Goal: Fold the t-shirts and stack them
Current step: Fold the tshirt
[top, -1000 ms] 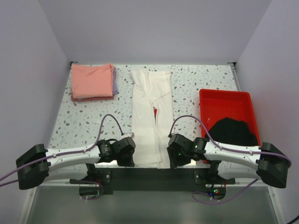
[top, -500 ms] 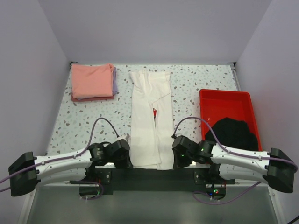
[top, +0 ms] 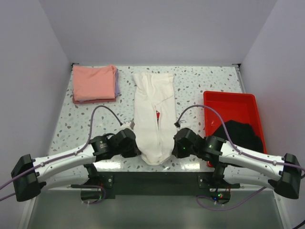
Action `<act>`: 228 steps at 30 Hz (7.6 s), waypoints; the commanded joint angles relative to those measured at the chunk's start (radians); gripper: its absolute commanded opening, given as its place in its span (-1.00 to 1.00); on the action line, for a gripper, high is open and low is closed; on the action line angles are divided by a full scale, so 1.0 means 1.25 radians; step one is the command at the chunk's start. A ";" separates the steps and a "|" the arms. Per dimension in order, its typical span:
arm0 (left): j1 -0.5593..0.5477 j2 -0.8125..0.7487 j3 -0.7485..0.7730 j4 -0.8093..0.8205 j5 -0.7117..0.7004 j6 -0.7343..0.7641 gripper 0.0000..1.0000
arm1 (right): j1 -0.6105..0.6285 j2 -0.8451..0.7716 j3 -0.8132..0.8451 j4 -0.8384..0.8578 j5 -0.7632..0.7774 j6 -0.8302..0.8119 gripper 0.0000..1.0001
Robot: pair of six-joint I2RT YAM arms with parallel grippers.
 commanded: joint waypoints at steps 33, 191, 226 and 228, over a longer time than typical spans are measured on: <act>0.464 0.461 0.383 0.248 0.136 0.354 -1.00 | -0.458 0.457 0.394 0.231 -0.115 -0.336 -1.00; 0.556 0.260 0.421 0.206 0.147 0.387 -1.00 | -0.613 0.220 0.429 -0.076 -0.415 -0.374 -1.00; 0.587 0.785 0.686 0.294 0.134 0.421 -1.00 | -0.731 0.658 0.535 0.132 -0.444 -0.371 -0.99; 0.587 0.818 0.710 0.289 0.129 0.422 -1.00 | -0.732 0.686 0.540 0.143 -0.425 -0.364 -0.95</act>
